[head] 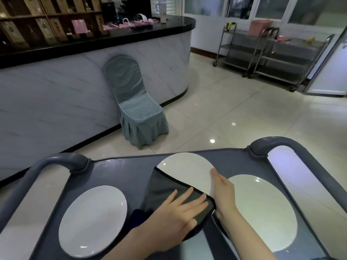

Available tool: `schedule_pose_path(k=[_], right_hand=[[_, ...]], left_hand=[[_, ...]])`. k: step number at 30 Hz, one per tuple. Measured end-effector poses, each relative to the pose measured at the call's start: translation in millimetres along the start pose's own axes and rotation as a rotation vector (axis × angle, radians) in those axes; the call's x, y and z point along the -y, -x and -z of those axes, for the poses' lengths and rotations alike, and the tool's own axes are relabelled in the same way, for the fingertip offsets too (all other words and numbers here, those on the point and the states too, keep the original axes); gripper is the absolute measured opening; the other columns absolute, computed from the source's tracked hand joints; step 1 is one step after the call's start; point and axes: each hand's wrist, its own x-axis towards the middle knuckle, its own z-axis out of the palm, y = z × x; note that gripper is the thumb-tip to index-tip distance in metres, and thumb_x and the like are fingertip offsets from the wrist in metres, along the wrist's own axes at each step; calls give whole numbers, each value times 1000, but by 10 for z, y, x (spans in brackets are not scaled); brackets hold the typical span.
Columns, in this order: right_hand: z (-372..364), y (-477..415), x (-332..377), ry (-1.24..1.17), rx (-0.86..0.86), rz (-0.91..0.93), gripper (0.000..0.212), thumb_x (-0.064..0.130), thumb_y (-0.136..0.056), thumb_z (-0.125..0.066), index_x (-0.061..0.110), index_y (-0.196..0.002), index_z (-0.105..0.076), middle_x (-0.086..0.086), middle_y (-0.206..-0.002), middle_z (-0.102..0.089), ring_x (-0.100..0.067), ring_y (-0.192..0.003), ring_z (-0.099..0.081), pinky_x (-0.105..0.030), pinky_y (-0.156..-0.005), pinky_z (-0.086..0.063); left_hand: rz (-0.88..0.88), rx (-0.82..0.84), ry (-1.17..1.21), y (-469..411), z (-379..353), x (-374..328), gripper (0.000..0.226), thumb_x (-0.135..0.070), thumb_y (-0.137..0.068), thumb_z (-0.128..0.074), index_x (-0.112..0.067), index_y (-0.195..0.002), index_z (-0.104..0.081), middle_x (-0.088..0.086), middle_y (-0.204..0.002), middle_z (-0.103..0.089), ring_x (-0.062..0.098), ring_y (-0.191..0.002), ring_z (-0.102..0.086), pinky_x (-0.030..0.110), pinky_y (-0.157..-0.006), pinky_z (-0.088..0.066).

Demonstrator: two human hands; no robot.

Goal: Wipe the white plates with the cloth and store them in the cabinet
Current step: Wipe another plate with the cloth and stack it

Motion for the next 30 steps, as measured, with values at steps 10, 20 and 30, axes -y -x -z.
schedule_pose_path(k=[10,20,30], right_hand=[[22,140,121,-81,41,88,46,34,-97,-60,-3,-70,-52,-10,-73,-46,-23,-69,-42,-34,-68,-36],[12,297,40,-151,46,79,42,32,-97,-60,4,-67,-65,-5,-67,-62,-20,-70,-55,-36,-72,-45],[103,271,328,-160,38,121,54,37,-94,-65,-9,-71,-46,-7,-79,-38,-23,-73,-33,-30,-62,-32]], left_hand=[[429,-125,-44,-165,90,323,66,-49,-93,-7,-33,-155,6,-15,-161,17,9,-149,16,39,-121,9],[175,-230,-97,-133,-97,-262,57,-33,-95,-40,-21,-151,-37,-6,-162,-23,13,-149,-19,48,-113,-23],[446,-229,-138,-99,119,177,65,-45,-97,-27,-22,-157,-16,-4,-164,-9,16,-150,-13,41,-117,-6]])
